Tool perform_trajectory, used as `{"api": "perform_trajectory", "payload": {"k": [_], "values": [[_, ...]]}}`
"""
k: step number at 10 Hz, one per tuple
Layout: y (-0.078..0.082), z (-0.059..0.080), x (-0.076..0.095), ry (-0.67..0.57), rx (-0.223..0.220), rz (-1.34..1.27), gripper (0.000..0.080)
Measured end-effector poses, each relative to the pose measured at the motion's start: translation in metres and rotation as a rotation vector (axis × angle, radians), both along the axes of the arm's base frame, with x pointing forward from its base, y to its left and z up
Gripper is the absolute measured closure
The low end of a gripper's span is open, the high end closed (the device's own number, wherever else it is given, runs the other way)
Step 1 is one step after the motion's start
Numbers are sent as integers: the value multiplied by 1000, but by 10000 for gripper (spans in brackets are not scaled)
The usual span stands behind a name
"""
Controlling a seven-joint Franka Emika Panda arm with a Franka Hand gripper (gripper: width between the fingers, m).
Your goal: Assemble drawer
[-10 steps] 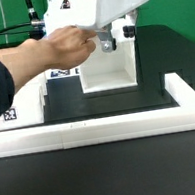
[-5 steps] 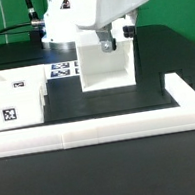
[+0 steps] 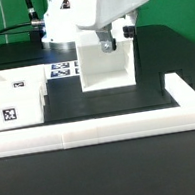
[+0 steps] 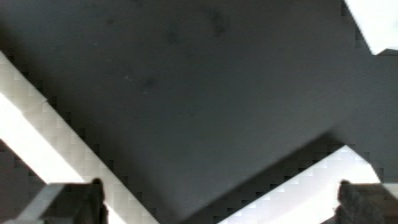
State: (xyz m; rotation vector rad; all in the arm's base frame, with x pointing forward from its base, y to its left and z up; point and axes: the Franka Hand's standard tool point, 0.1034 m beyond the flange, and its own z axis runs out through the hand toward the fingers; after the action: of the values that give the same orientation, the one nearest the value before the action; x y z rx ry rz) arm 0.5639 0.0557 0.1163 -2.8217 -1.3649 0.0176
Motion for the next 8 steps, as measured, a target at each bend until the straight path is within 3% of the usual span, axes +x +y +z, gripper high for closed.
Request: {"api": "perform_trajectory", "payload": {"k": [2,4,8], "values": [[5,20,-32,-71,2,-193,150],[13,26,-64,-95,9,-314,150],[12,23,-69,-94,9,-313,150]]}}
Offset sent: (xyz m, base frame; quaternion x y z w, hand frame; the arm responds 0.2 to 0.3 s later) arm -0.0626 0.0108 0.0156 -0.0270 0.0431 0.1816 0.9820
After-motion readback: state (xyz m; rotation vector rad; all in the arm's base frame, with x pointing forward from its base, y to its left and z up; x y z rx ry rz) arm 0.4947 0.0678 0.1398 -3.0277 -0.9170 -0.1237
